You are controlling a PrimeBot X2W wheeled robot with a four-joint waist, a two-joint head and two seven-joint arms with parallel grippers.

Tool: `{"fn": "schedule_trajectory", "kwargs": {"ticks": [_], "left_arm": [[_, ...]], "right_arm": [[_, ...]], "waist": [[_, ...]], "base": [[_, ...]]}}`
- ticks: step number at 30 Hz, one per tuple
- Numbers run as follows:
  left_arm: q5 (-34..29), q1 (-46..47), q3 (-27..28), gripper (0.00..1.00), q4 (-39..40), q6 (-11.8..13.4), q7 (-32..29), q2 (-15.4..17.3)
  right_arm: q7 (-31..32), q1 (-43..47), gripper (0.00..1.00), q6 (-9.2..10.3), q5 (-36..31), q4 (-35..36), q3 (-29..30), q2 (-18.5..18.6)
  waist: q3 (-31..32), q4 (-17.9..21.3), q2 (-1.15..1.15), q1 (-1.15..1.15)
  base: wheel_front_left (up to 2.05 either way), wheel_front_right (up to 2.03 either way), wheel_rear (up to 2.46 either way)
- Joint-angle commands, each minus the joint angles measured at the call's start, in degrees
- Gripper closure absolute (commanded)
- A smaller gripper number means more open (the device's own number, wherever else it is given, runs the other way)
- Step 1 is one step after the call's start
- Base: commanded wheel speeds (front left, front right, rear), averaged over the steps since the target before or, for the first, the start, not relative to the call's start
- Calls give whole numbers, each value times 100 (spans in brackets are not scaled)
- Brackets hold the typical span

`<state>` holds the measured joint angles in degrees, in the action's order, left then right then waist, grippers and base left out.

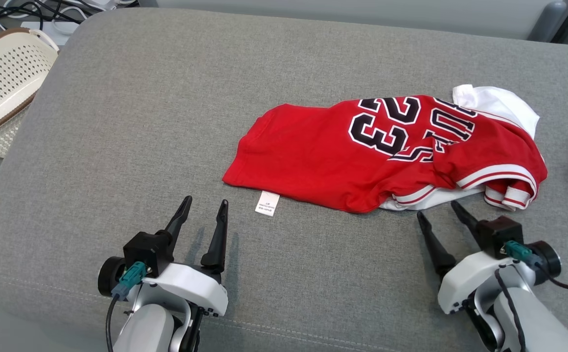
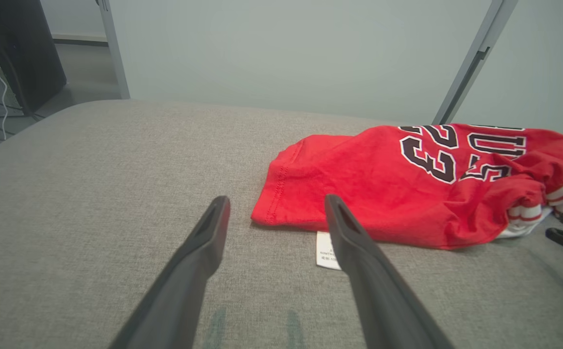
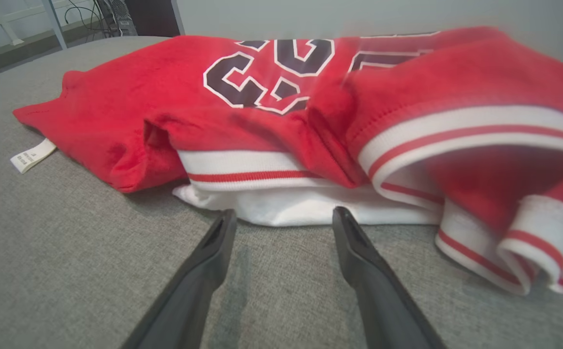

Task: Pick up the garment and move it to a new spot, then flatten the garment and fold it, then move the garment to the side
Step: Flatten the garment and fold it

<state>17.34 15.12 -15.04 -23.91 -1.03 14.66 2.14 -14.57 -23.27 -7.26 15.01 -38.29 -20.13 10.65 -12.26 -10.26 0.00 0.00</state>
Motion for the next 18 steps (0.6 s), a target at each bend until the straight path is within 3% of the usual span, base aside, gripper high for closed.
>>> {"fn": "schedule_trajectory", "kwargs": {"ticks": [1,7,14,15,16,17,18], "left_arm": [[63,102,157,0,116,-15,34,74],[118,109,102,0,94,-44,34,74],[154,89,66,0,70,-39,34,74],[162,82,74,0,65,-42,34,74],[166,77,79,0,59,-47,34,74],[169,75,81,0,53,-48,34,74],[175,70,81,0,49,-47,34,74]], "right_arm": [[-42,-64,0,-23,100,55,-226,8],[-42,-292,0,-23,345,-204,-777,49],[-14,-692,0,-23,219,-1013,-874,48],[36,-753,22,-23,212,-1191,-867,20],[70,-820,58,-23,198,-1357,-861,-3],[76,-890,87,-23,203,-1488,-850,-33],[73,-962,100,-23,214,-1594,-841,-55]], "waist": [[6,-3,0,0],[8,-97,0,0],[-52,-336,0,0],[-51,-355,0,0],[-48,-374,0,0],[-41,-389,0,0],[-31,-397,0,0]], "base": [[0,0,0],[0,0,0],[0,0,0],[0,0,0],[0,0,0],[0,0,0],[0,0,0]]}}
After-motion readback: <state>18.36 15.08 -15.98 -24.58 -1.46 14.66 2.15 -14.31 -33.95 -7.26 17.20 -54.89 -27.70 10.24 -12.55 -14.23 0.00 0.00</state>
